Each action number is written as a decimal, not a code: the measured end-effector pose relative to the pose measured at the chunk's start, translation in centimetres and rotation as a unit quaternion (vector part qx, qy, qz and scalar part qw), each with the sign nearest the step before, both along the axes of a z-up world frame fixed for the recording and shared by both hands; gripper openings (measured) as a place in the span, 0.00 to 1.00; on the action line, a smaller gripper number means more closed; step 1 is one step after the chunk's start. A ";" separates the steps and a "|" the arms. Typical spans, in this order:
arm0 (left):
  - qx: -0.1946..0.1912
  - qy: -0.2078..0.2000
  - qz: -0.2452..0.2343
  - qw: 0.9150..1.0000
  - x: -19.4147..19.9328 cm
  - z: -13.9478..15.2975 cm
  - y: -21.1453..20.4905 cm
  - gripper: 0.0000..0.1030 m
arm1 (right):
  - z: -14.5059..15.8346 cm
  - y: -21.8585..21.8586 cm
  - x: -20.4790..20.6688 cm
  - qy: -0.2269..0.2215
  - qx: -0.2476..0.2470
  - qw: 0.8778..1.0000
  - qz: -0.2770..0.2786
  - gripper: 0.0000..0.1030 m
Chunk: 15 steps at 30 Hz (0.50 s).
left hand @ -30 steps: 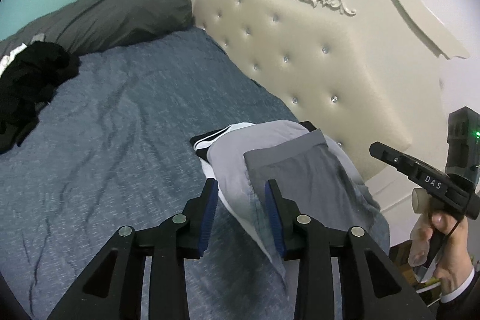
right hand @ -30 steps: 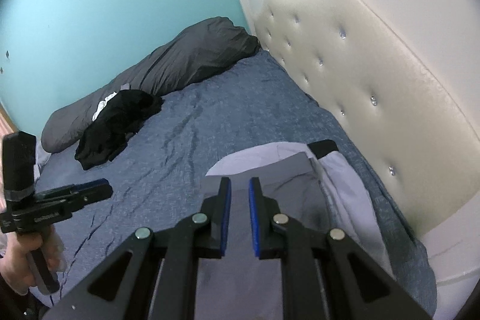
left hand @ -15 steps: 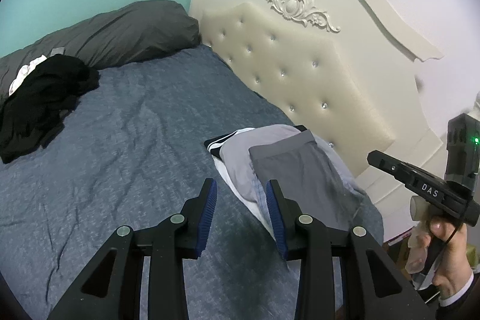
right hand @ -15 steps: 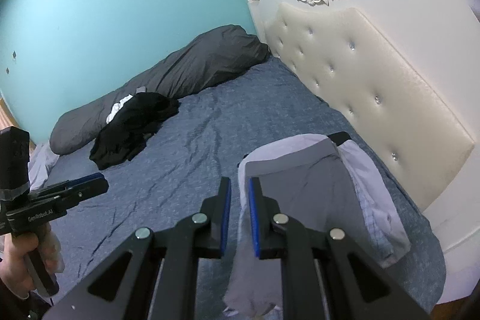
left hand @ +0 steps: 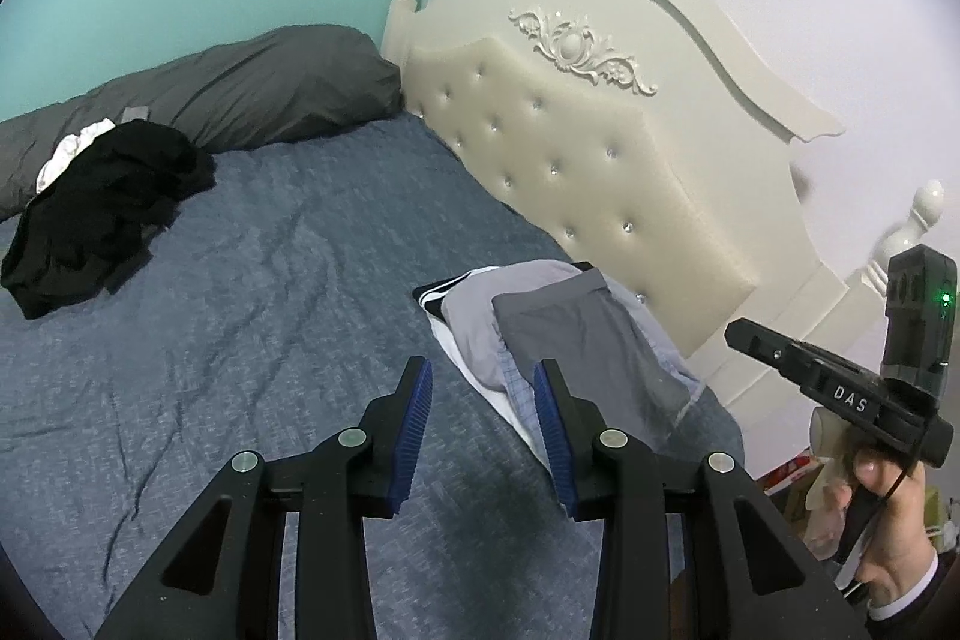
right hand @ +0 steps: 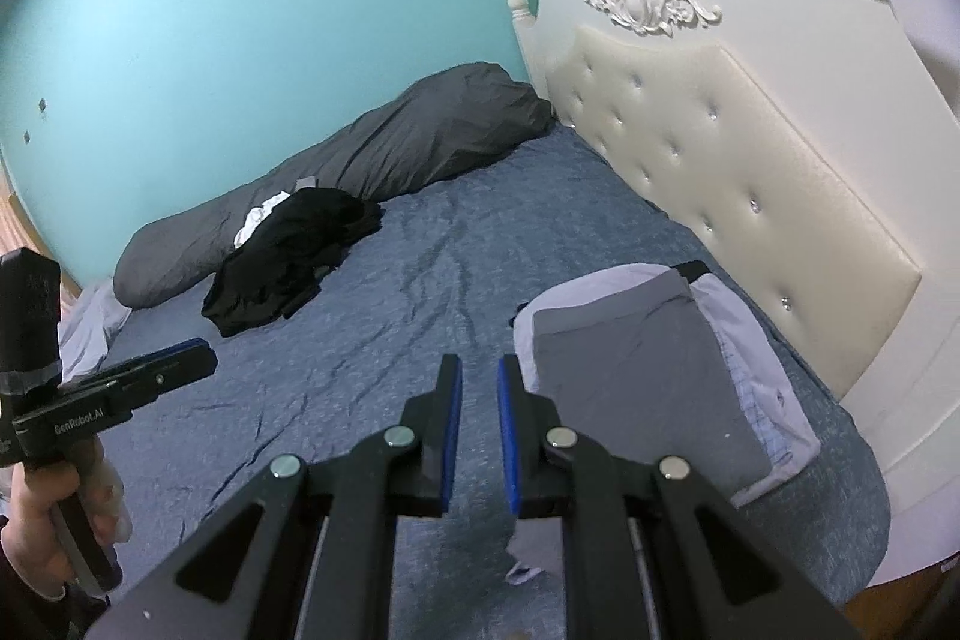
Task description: Fold clothes
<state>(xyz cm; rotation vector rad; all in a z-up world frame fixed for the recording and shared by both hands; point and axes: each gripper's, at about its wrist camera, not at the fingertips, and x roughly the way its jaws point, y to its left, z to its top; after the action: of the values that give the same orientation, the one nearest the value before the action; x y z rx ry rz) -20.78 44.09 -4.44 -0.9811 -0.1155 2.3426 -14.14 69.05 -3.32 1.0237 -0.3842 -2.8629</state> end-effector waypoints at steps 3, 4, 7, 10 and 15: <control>-0.002 0.010 0.000 1.000 1.1 0.7 -0.9 0.41 | 0.5 -1.4 1.0 0.004 0.003 1.000 0.000 0.11; -0.003 0.012 0.001 1.000 1.4 1.0 -1.3 0.43 | 0.6 -1.8 1.5 0.005 0.001 1.000 0.001 0.11; -0.003 0.018 0.001 1.000 2.4 1.6 -2.3 0.45 | 1.0 -3.0 2.5 0.009 -0.004 1.000 0.002 0.11; -0.006 0.025 0.001 1.000 3.5 2.2 -3.2 0.47 | 1.4 -3.9 3.7 0.010 -0.004 1.000 -0.005 0.12; -0.005 0.030 -0.001 1.000 5.3 2.9 -4.6 0.50 | 1.8 -5.3 5.3 0.005 0.007 1.000 -0.017 0.12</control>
<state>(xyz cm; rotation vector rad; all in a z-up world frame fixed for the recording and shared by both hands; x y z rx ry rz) -15.53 39.54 -1.57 -0.9139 -0.0786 2.3703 -8.85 63.78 -1.51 1.0148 -0.3854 -2.9030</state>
